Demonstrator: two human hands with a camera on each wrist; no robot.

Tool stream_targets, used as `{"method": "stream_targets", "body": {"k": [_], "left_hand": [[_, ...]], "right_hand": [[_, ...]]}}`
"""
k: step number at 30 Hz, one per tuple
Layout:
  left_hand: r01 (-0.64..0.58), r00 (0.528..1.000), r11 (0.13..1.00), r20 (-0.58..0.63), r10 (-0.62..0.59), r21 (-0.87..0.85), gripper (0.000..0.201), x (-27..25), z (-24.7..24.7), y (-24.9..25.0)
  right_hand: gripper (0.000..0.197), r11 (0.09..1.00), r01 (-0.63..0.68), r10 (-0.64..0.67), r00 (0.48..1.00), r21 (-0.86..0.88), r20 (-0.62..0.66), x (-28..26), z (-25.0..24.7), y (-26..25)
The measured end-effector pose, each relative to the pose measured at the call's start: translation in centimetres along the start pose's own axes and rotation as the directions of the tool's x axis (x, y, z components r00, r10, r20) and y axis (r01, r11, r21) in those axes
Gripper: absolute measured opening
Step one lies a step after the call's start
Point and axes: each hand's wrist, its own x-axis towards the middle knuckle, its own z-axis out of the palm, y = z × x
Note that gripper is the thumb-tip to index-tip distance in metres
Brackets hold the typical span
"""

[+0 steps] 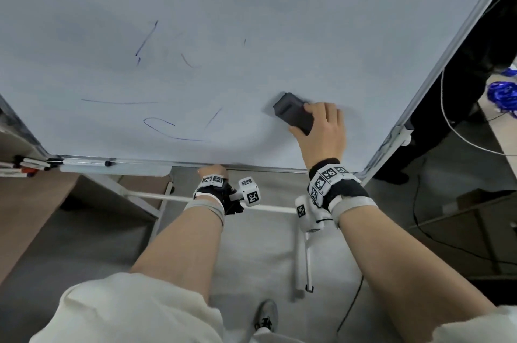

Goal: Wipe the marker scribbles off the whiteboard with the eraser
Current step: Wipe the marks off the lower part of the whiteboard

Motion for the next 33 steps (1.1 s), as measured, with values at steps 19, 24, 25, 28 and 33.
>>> {"method": "stream_targets", "body": {"k": [19, 24, 25, 28, 33], "left_hand": [[0.066, 0.996, 0.981, 0.071, -0.053, -0.185, 0.031, -0.7, -4.4, -7.3], [0.04, 0.998, 0.981, 0.053, -0.03, -0.189, 0.034, -0.7, -4.7, -7.0], [0.038, 0.998, 0.984, 0.06, -0.028, -0.177, 0.035, -0.7, -4.6, -6.9], [0.003, 0.997, 0.995, 0.072, 0.004, -0.101, 0.041, -1.1, -4.4, -7.0], [-0.014, 0.999, 0.999, 0.041, 0.015, -0.044, 0.036, -1.8, -4.4, -7.3]], "right_hand": [[0.055, 0.932, 0.36, -0.362, 0.926, 0.042, 0.102, 4.5, 5.0, -11.7], [0.051, 0.976, 0.202, -0.193, 0.975, 0.077, -0.114, 7.4, 2.8, -11.0], [0.051, 0.983, 0.154, -0.13, 0.967, 0.098, -0.219, 8.8, 1.8, -10.8], [0.054, 0.988, 0.104, -0.058, 0.935, 0.114, -0.351, 10.8, 0.5, -10.7], [0.055, 0.97, 0.242, -0.242, 0.97, 0.007, -0.016, 6.4, 3.6, -10.8]]}}
